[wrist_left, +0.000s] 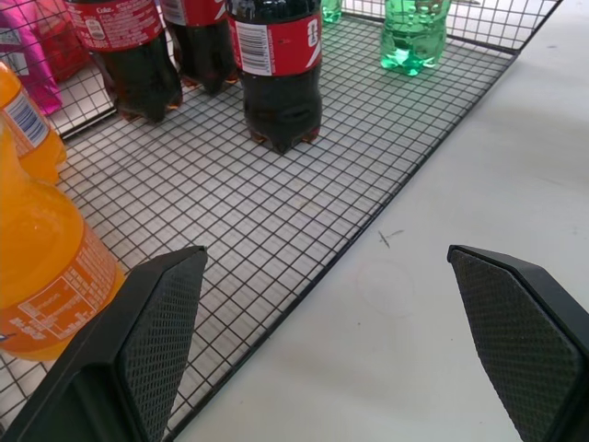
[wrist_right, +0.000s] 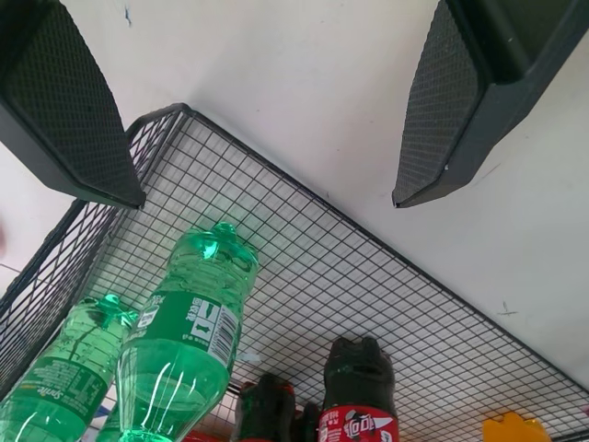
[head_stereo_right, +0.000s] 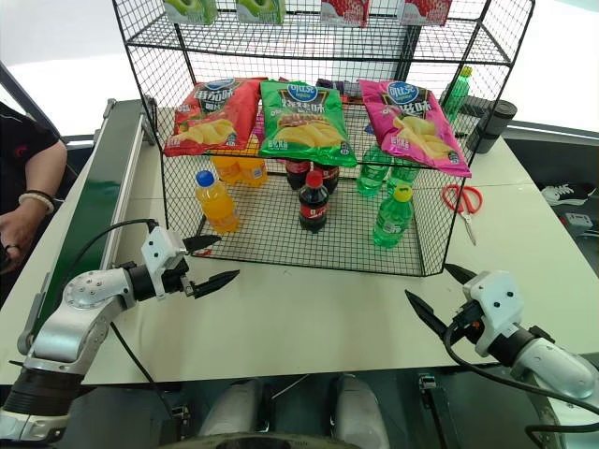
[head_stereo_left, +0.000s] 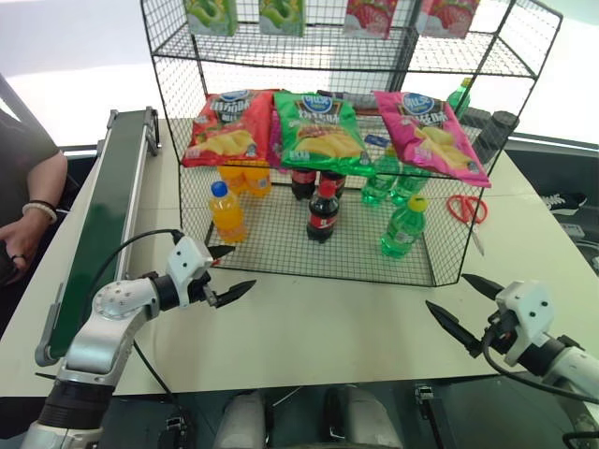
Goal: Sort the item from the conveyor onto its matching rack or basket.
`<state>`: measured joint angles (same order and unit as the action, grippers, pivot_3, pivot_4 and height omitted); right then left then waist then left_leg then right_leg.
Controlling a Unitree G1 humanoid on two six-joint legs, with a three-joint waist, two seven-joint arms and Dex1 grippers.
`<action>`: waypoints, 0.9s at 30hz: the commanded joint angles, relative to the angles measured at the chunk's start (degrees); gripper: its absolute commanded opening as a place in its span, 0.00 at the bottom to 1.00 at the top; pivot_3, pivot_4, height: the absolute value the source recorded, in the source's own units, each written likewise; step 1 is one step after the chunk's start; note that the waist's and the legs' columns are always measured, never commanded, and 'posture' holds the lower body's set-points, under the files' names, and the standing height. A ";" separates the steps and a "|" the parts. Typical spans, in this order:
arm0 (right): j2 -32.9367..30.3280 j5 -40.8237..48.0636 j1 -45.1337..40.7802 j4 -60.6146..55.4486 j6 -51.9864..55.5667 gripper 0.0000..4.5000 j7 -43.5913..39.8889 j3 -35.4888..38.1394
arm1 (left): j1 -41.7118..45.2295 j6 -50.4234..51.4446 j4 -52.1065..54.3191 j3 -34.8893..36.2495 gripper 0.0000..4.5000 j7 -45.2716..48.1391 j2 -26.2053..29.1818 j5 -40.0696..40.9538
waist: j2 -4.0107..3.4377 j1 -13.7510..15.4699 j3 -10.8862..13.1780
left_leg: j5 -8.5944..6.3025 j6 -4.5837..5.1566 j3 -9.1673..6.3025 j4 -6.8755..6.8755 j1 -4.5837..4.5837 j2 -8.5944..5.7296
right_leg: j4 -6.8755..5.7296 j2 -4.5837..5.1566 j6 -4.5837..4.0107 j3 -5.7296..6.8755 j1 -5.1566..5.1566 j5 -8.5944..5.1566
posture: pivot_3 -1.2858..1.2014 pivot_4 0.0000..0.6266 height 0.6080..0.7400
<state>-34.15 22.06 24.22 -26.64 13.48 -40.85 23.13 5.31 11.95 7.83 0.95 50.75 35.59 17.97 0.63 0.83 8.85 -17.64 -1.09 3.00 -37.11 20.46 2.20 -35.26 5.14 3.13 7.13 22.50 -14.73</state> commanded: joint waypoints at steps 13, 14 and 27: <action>0.06 -0.28 -0.55 -0.20 -1.14 0.99 -0.36 0.01 | 0.30 -1.33 0.80 1.21 1.00 -0.67 0.12 -0.02 | 0.00 0.01 0.00 | 0.00 0.00 0.00 0.00 0.00 0.00 | 0.00 0.00 0.00 0.00 0.00 0.00 | 0.52 0.24 1.00; 0.07 -0.27 -0.60 -0.28 -1.06 0.99 -0.31 -0.08 | 0.25 -1.33 0.86 1.21 1.00 -0.69 0.15 -0.01 | 0.00 0.01 0.00 | 0.00 0.00 0.00 0.00 0.00 0.00 | 0.00 0.00 0.00 0.00 0.00 0.00 | 0.52 0.24 1.00; -0.48 0.06 -2.07 -1.28 0.36 0.99 0.42 -1.47 | -0.46 -1.39 1.23 1.62 1.00 -1.59 0.18 -0.01 | 0.00 0.02 0.00 | 0.00 0.00 0.00 -0.01 0.00 0.00 | -0.01 0.00 0.00 0.00 -0.01 0.00 | 0.52 0.24 1.00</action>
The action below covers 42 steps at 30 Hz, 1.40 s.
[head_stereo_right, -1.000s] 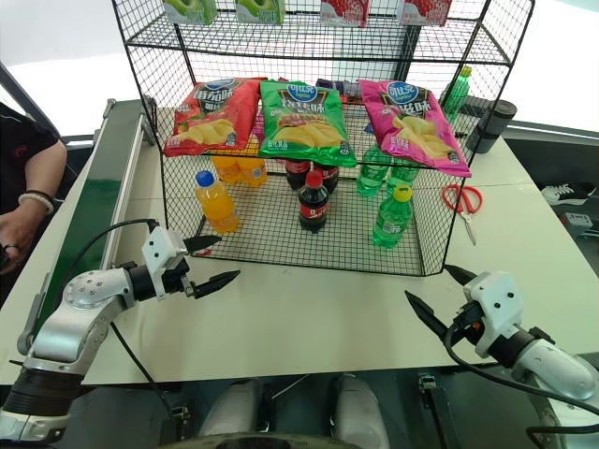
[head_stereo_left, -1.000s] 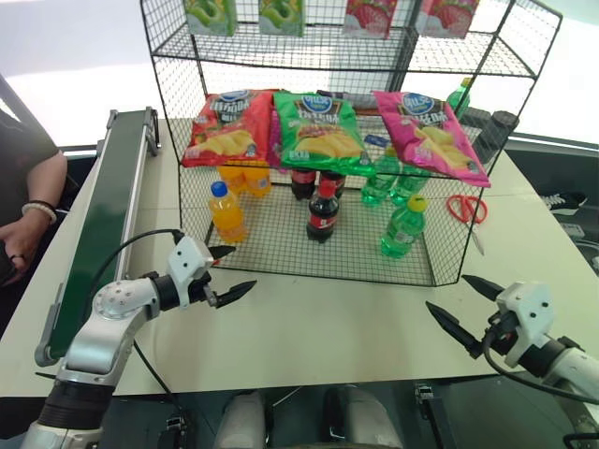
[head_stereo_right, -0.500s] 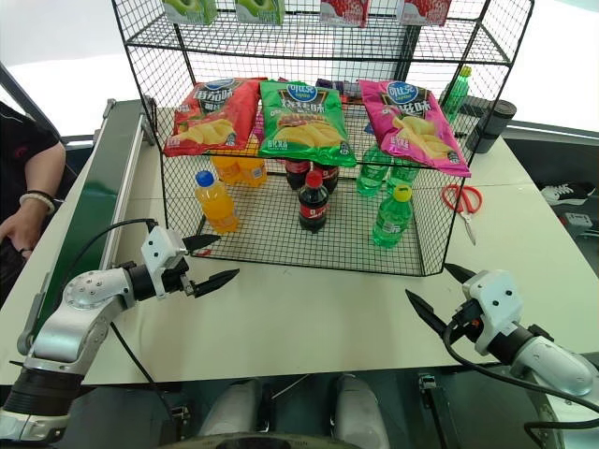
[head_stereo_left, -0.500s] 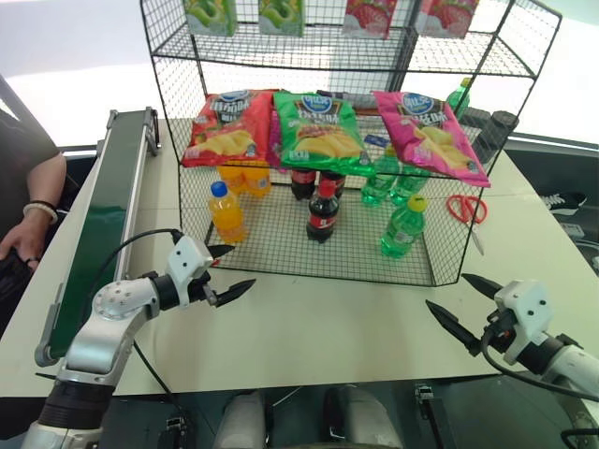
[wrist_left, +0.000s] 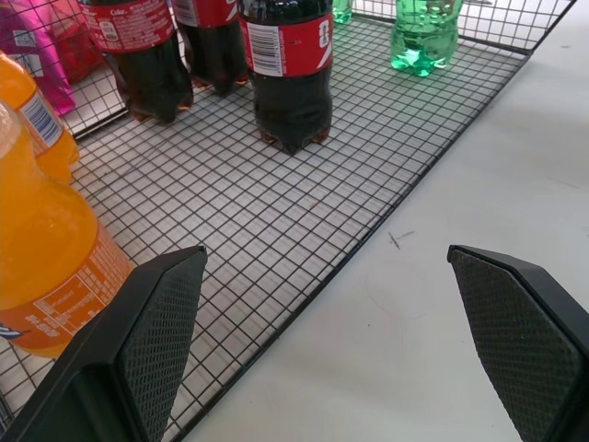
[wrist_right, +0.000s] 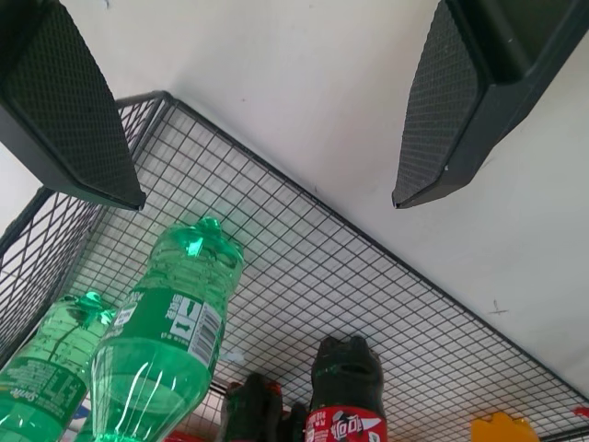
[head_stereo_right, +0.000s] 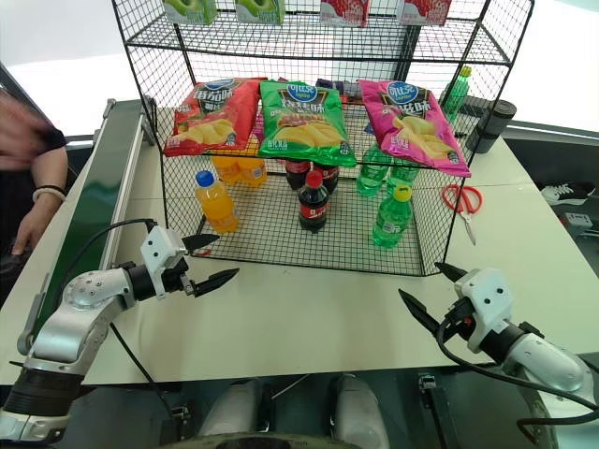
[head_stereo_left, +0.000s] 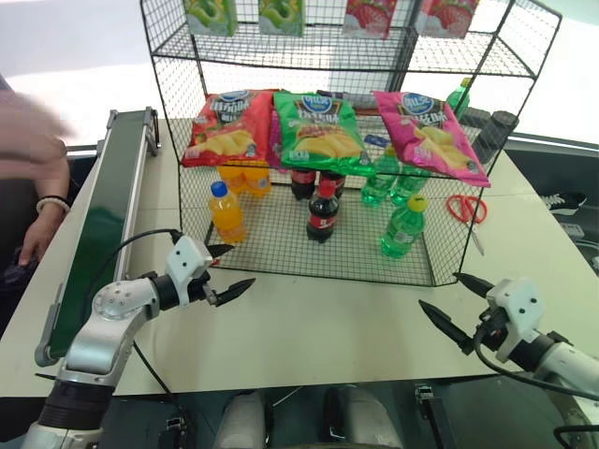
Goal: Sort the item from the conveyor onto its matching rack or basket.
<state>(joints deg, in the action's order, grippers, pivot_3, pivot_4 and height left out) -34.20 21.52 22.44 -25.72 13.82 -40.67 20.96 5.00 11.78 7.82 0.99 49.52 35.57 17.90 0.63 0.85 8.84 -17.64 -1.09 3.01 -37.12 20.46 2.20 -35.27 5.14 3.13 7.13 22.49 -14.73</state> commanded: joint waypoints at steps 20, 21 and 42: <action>-0.80 0.50 -1.26 -2.66 1.05 0.99 -0.02 0.63 | 0.08 -2.00 0.68 1.21 1.00 -0.86 -0.11 0.18 | 0.00 -0.02 0.00 | 0.00 0.00 0.00 0.00 -0.01 0.00 | -0.01 0.00 0.00 0.00 -0.01 0.00 | 0.52 0.24 1.00; -0.79 0.47 -1.23 -2.60 0.99 0.99 -0.07 0.62 | 0.09 -1.97 0.67 1.21 1.00 -0.88 -0.10 0.18 | 0.00 -0.02 0.00 | 0.00 0.00 0.00 0.00 -0.01 0.00 | -0.01 0.00 0.00 0.00 -0.01 0.00 | 0.52 0.24 1.00; -0.67 0.66 -2.21 -5.09 3.71 0.99 1.77 -0.34 | 0.00 -1.51 0.95 1.26 1.00 -1.07 0.04 0.22 | 0.00 -0.01 0.00 | 0.00 0.00 0.00 -0.01 -0.01 0.00 | -0.02 0.00 0.00 0.00 -0.01 0.00 | 0.52 0.24 1.00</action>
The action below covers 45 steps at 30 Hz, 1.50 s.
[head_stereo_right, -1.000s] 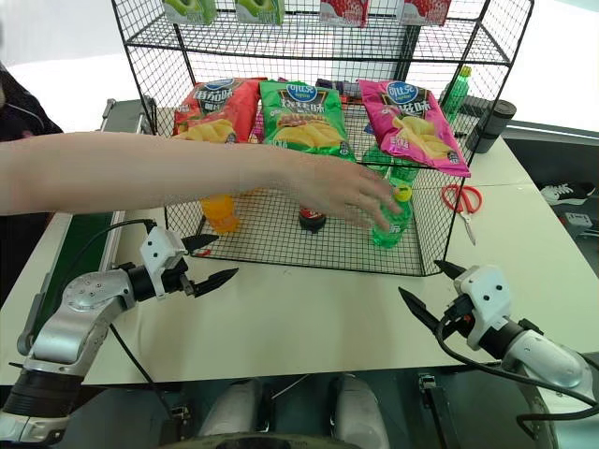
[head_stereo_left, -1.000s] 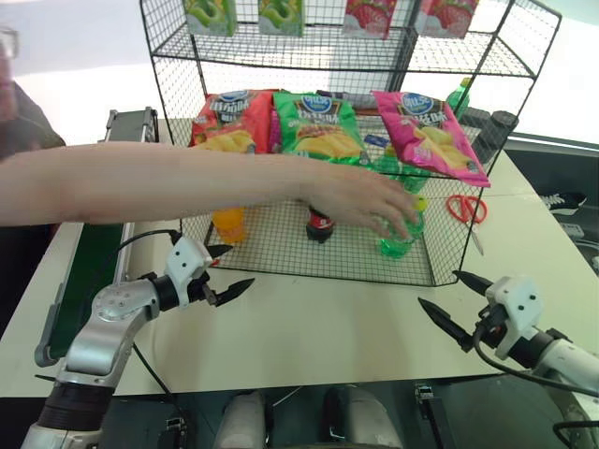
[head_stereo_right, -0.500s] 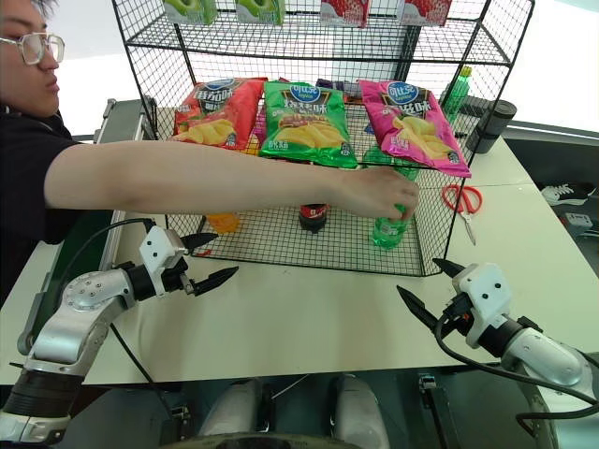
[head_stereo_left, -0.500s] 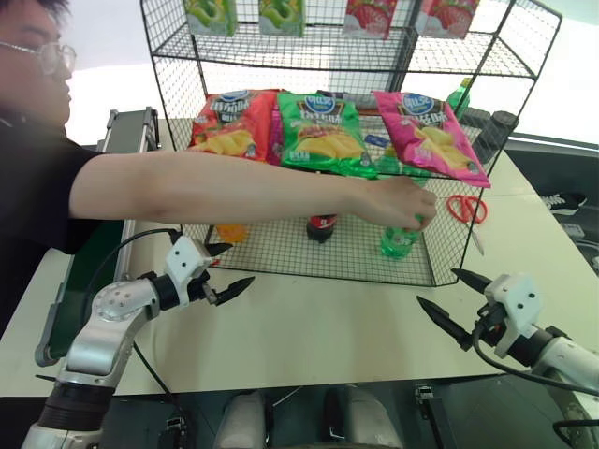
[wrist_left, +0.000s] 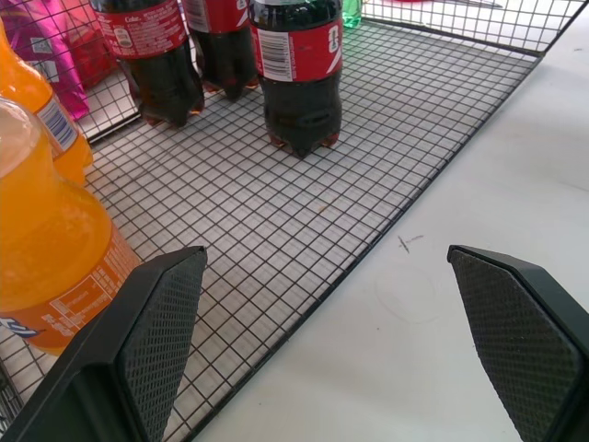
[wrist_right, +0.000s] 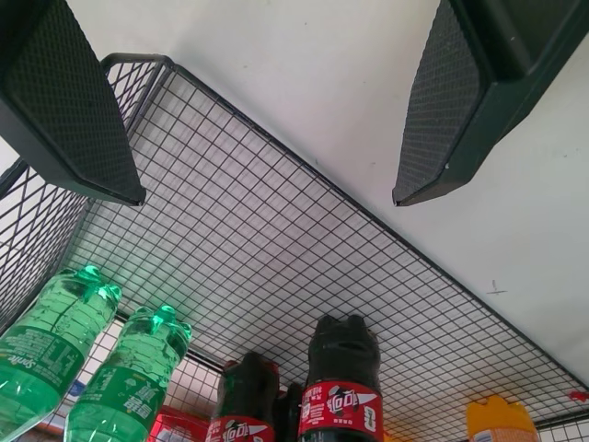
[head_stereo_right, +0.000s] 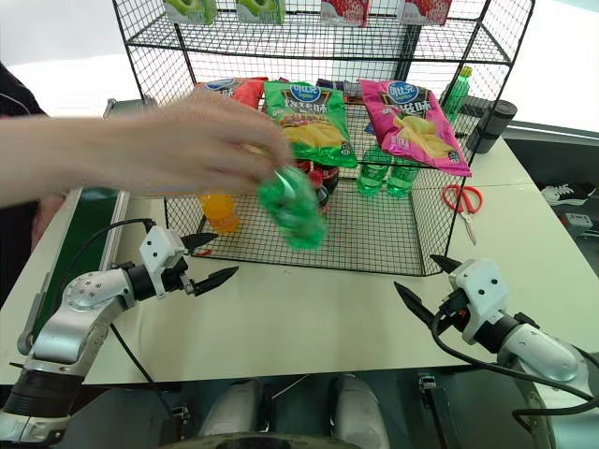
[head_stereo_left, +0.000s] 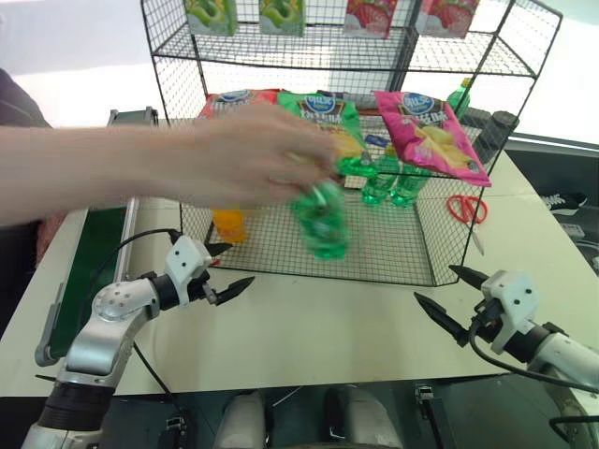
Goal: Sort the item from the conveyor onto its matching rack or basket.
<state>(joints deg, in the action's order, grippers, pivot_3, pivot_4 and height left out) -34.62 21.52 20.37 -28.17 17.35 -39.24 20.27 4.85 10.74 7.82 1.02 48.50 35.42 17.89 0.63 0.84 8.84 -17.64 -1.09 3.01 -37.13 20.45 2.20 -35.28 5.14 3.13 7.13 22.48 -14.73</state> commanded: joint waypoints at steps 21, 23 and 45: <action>0.06 0.07 -5.57 -3.32 0.86 0.99 0.64 -4.72 | -1.39 3.20 -3.85 24.52 1.00 -13.46 -4.19 11.88 | 0.03 -0.10 -0.01 | 0.00 0.00 -0.01 -0.01 -0.03 0.01 | -0.03 -0.02 0.01 0.00 -0.01 0.00 | 0.52 0.24 1.00; 0.29 -0.24 -6.48 -3.15 0.71 0.99 0.68 -6.65 | -1.19 1.52 -6.15 26.55 1.00 -16.70 -5.01 10.24 | 0.08 -0.06 -0.05 | 0.00 0.00 -0.01 -0.02 -0.03 0.01 | -0.03 -0.01 0.01 0.00 -0.01 0.01 | 0.52 0.24 1.00; 5.16 -2.46 -12.87 -1.49 -1.10 0.99 3.09 -17.63 | -0.54 -4.11 -14.81 29.27 1.00 -28.31 -6.97 5.96 | 0.32 -0.07 -0.19 | 0.00 -0.01 0.00 -0.03 -0.02 0.01 | -0.07 0.04 0.00 0.02 0.00 0.01 | 0.52 0.24 1.00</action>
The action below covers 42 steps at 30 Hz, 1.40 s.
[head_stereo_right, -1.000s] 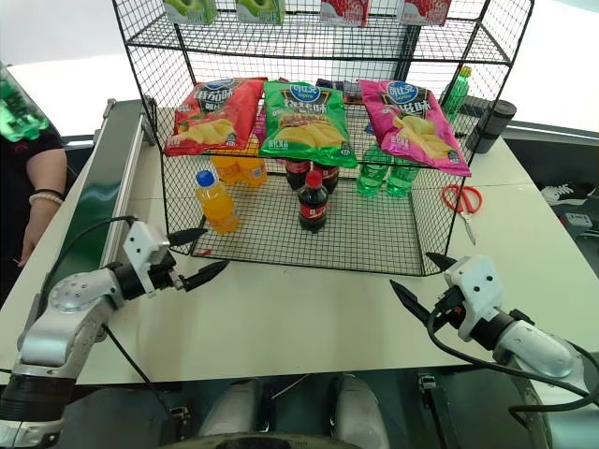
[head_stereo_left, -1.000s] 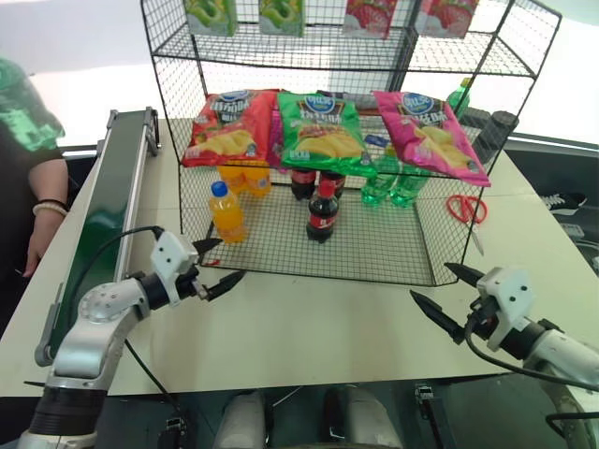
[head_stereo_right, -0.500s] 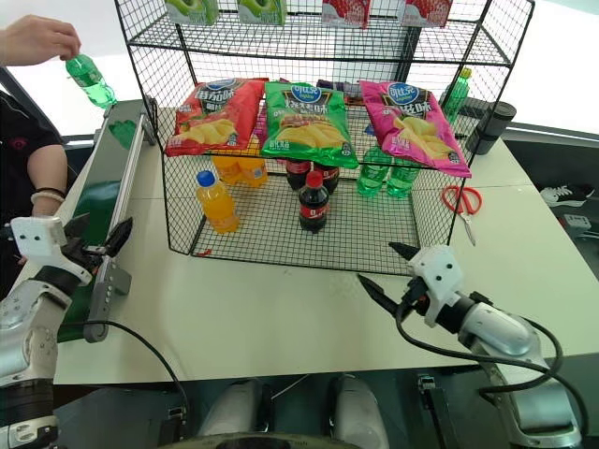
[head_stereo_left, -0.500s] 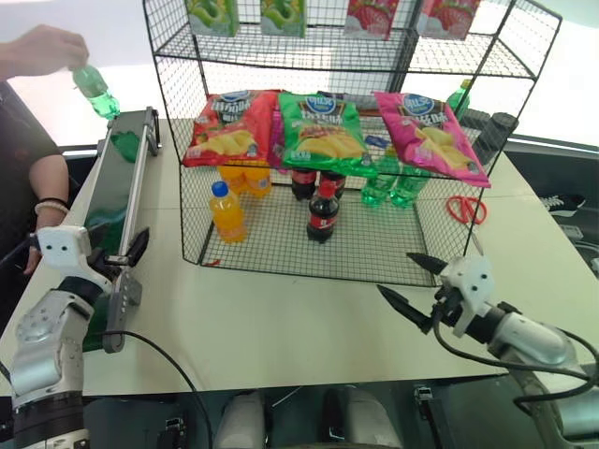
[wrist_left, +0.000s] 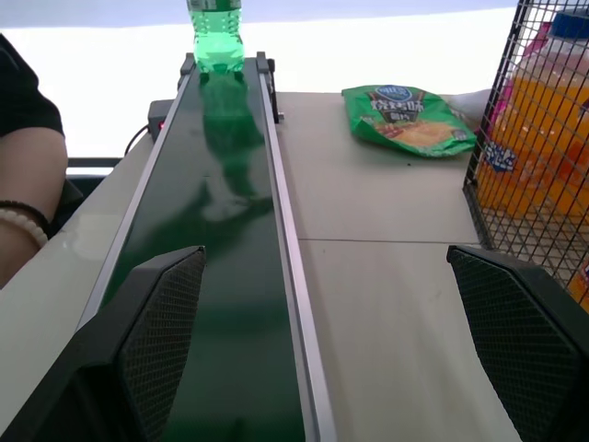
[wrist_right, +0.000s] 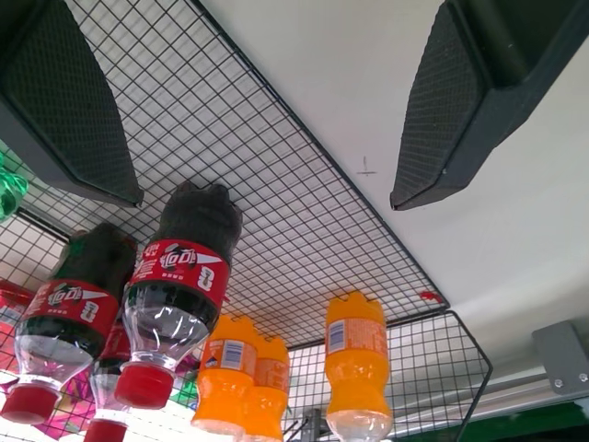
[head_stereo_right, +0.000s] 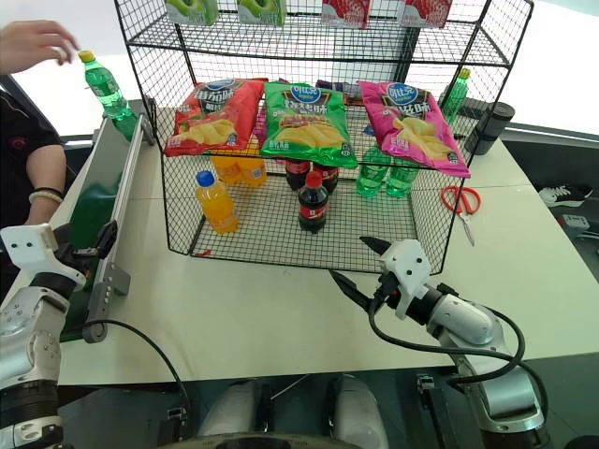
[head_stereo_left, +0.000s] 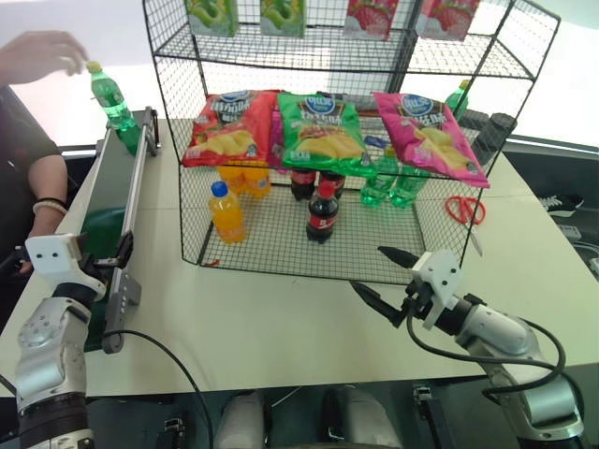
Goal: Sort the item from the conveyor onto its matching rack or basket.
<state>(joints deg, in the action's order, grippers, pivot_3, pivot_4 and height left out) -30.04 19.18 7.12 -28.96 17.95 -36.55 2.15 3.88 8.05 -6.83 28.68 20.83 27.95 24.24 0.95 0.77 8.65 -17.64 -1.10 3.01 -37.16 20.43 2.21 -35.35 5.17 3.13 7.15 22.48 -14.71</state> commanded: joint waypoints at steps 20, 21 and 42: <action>0.69 1.24 0.01 0.21 -0.19 0.99 -0.59 -0.17 | -1.78 -2.45 -1.23 2.93 1.00 -4.52 -0.45 -0.53 | 0.03 -0.01 -0.02 | 0.00 0.00 0.00 0.00 0.01 0.00 | -0.01 0.12 -0.01 0.03 0.02 0.00 | 0.52 0.24 1.00; 0.74 1.25 0.02 0.21 -0.17 0.99 -0.62 -0.19 | -1.77 -2.43 -1.30 3.01 1.00 -4.49 -0.51 -0.56 | 0.02 -0.01 -0.02 | 0.00 0.00 0.00 0.00 0.00 0.00 | -0.01 0.12 -0.01 0.03 0.01 0.00 | 0.52 0.24 1.00; 0.87 0.27 0.01 -0.21 0.13 0.99 -0.04 -0.79 | -0.28 -3.94 -3.87 3.51 1.00 -3.95 -0.55 -0.05 | 0.04 -0.02 -0.02 | 0.00 0.00 0.00 0.01 0.02 0.00 | -0.01 0.15 -0.01 0.05 0.02 0.00 | 0.52 0.24 1.00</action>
<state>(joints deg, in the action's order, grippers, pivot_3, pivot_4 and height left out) -29.27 19.24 7.75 -27.81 18.49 -36.84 1.10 2.98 5.55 -11.13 30.58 16.94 26.96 23.83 0.99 0.74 8.63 -17.64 -1.10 3.01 -37.15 20.45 2.20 -35.36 5.33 3.12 7.20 22.50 -14.71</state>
